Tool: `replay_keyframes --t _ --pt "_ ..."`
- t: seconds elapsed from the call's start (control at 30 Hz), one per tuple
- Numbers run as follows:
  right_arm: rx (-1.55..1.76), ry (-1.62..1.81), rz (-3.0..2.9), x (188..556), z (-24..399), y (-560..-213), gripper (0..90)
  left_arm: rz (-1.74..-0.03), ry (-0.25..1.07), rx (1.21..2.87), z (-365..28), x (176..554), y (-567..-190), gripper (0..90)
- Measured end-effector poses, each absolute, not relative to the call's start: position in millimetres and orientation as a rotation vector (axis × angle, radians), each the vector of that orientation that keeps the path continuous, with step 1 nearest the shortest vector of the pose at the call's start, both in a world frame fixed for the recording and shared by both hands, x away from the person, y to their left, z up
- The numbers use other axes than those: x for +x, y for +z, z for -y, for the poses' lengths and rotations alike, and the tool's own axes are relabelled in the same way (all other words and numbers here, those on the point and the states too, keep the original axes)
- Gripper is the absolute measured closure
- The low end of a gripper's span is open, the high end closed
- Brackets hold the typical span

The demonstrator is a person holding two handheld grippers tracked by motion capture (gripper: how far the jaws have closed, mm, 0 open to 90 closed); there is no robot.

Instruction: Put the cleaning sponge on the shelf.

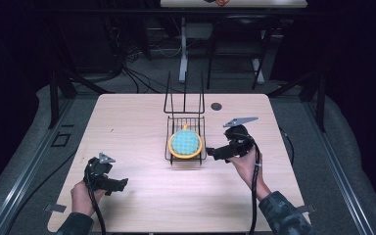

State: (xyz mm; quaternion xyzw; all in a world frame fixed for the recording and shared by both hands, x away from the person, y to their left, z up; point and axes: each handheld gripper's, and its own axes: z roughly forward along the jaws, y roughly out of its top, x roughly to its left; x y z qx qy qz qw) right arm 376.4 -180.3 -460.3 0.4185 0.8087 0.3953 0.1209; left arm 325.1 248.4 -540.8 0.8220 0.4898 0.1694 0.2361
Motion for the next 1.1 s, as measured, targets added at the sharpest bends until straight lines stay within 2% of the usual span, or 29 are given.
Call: replay_keyframes --t 0.3,0.6,1.1 --pt "1.257 1.117 -2.332 348.9 228.9 -455.9 0.0 -1.338 0.459 2.256 -246.2 325.7 -540.3 5.9" --pt "1.371 1.069 -2.240 324.6 278.0 -474.8 0.0 -1.331 0.457 2.270 -244.1 325.6 -540.9 5.9" --pt "1.531 0.981 -2.224 305.8 312.3 -517.9 0.0 -1.315 0.431 2.295 -242.8 324.8 -543.9 5.9"
